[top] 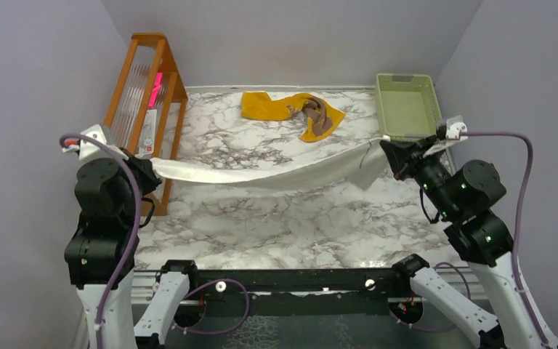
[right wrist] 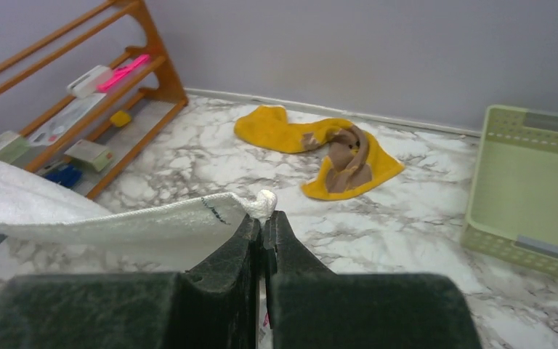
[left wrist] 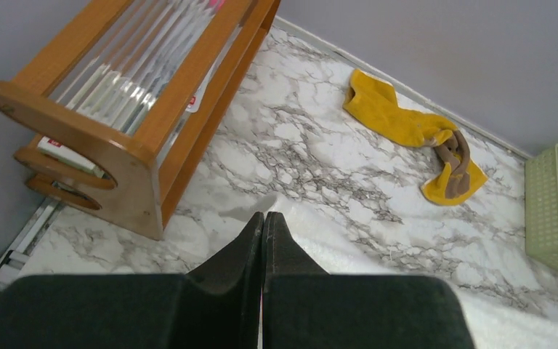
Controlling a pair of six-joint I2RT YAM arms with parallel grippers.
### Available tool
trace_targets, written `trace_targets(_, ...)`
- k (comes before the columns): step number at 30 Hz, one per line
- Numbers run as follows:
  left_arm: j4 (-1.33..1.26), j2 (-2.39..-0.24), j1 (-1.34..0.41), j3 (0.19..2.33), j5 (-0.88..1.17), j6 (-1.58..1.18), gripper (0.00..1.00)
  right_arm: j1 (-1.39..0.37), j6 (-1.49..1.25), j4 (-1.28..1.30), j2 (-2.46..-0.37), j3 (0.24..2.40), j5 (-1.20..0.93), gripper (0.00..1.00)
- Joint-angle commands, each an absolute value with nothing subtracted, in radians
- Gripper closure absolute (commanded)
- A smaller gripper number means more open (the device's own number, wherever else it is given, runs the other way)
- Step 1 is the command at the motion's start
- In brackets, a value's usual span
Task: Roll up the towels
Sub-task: Flatten out the towel at the center of the board.
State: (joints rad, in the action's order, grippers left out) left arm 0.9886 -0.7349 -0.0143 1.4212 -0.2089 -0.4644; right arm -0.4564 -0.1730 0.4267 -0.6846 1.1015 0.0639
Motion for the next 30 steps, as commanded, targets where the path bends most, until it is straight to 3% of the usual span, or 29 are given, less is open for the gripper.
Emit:
trace_targets(1, 1.055, -0.700, -0.036, 1.439, -0.303, -0.526, 1.00, -0.459, -0.201, 0.469, -0.562, 1.071, -0.079, 0.99)
trace_targets(7, 1.001, -0.884, -0.044, 1.352, -0.243, -0.458, 1.00, -0.459, -0.249, 0.446, -0.689, 1.016, 0.040, 0.99)
trace_targets(11, 0.822, -1.037, -0.044, 1.119, -0.229, -0.430, 1.00, -0.458, -0.258, 0.252, -0.760, 0.833, 0.146, 0.99)
trace_targets(16, 0.618, -1.297, -0.044, 1.043, -0.261, -0.467, 1.00, -0.456, -0.306, 0.053, -1.011, 0.726, 0.307, 0.99)
trace_targets(24, 0.542, -1.787, -0.044, 1.351, -0.306, -0.477, 1.00, -0.331, -0.377, -0.276, -1.513, 0.797, 0.253, 0.99)
trace_targets(30, 0.542, -1.982, -0.043, 1.614, -0.372, -0.418, 1.00, -0.296, -0.300, -0.282, -1.760, 1.016, 0.262, 0.99)
